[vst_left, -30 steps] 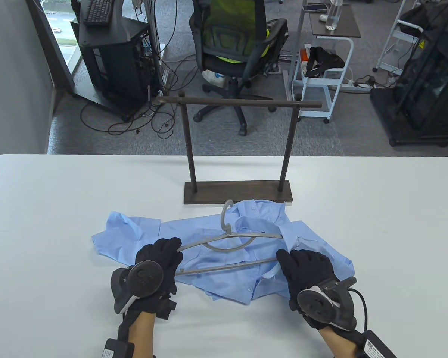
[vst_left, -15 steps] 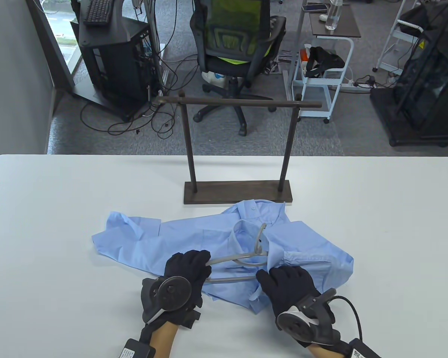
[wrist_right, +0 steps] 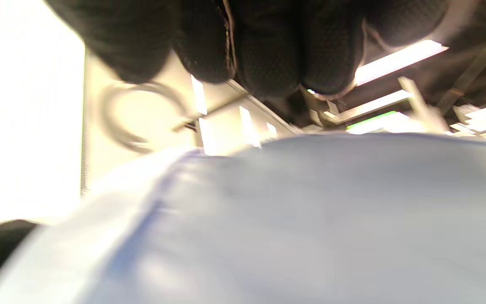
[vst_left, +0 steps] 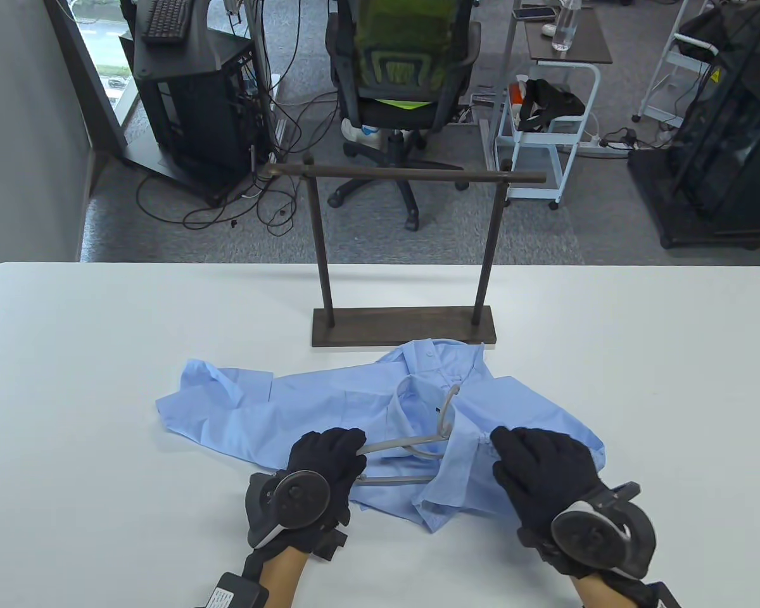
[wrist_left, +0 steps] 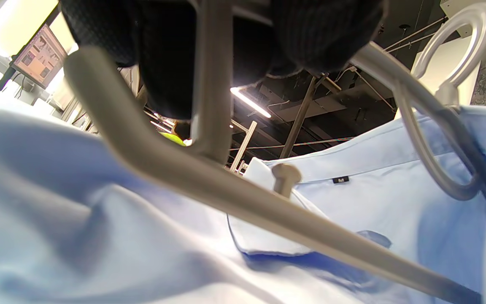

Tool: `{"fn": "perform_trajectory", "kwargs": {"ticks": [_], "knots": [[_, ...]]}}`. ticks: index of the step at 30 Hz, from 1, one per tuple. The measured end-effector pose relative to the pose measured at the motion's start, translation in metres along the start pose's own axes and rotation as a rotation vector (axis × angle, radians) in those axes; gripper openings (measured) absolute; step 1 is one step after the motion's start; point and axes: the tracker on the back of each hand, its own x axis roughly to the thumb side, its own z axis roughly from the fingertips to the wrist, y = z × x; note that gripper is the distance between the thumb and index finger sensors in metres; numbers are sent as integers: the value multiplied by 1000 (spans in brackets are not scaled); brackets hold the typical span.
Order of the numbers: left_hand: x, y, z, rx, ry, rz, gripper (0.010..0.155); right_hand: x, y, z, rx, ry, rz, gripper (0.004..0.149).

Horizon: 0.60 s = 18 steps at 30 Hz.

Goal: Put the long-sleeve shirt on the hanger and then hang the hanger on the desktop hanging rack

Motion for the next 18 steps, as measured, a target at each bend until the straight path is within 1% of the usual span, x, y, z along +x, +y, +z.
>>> {"fn": "perform_trajectory", "kwargs": {"ticks": [2, 3, 5, 7, 9, 11, 12, 13, 16, 18], "knots": [[0, 0, 0, 1, -3, 4, 50, -30, 3, -4, 98, 91, -62, 72], [0, 1, 0, 3, -7, 0, 50, -47, 7, -5, 164, 141, -122, 77], [-1, 1, 0, 3, -11, 1, 50, -69, 15, -5, 245, 199, -208, 82], [-1, 2, 0, 8, -15, 1, 50, -80, 25, -5, 309, 224, -237, 84], [-2, 3, 1, 14, -19, 7, 50, -83, 33, -5, 344, 223, -244, 86], [-2, 4, 1, 23, -25, 11, 50, -84, 44, -6, 359, 205, -282, 81], [-2, 5, 1, 28, -28, 1, 50, -85, 47, -6, 352, 206, -295, 77], [-2, 5, 2, 29, -31, -4, 50, -85, 49, -6, 340, 207, -306, 68], [-1, 6, 2, 41, -43, -22, 50, -88, 55, -6, 268, 199, -337, 52], [0, 6, 3, 49, -47, -41, 50, -90, 58, -5, 239, 190, -351, 49]]}}
